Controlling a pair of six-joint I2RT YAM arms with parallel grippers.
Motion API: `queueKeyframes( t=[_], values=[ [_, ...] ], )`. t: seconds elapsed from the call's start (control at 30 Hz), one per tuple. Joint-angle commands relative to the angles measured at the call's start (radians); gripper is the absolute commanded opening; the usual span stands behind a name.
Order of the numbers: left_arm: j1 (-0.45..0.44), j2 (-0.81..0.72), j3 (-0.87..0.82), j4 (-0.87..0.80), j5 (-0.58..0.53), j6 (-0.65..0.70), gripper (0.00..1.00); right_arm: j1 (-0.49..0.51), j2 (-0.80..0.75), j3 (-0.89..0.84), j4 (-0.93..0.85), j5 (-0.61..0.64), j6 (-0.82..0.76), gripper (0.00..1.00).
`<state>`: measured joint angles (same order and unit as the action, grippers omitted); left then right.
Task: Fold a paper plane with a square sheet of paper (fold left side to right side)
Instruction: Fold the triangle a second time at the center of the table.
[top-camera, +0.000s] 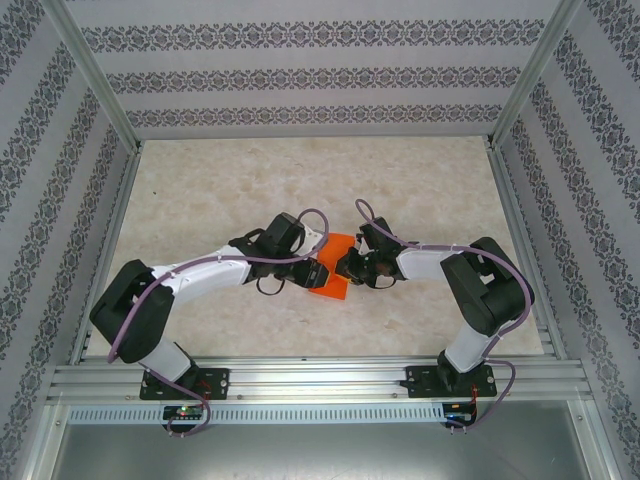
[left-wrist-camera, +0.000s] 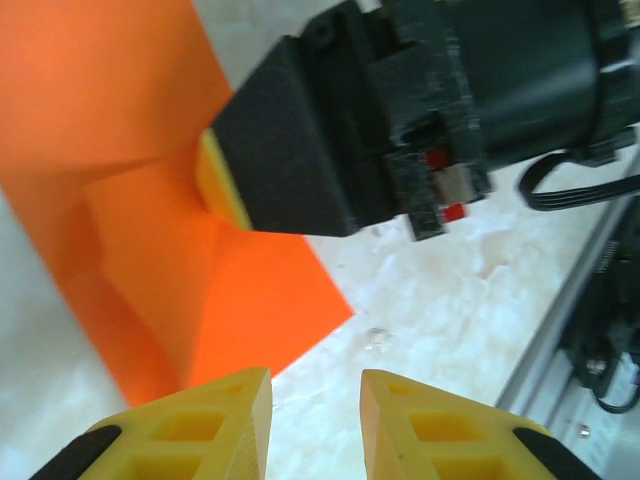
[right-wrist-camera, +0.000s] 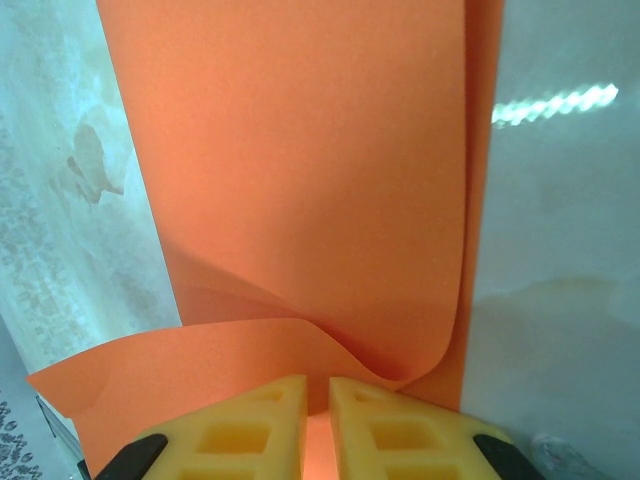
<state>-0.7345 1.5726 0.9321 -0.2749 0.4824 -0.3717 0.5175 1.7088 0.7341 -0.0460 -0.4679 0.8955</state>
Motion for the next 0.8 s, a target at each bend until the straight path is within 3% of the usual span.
queueKeyframes(
  t=[0.0,0.3,0.77],
  values=[
    [-0.019,0.034,0.003,0.067,0.07,-0.047,0.3,0.012,0.037,-0.013,-0.099,0.087,-0.02,0.16],
    [-0.02,0.142,0.011,0.019,0.0,-0.042,0.29,0.012,0.032,-0.016,-0.106,0.09,-0.023,0.16],
    [-0.02,0.183,-0.007,0.008,-0.062,-0.045,0.28,0.012,0.034,-0.016,-0.111,0.094,-0.028,0.16]
  ],
)
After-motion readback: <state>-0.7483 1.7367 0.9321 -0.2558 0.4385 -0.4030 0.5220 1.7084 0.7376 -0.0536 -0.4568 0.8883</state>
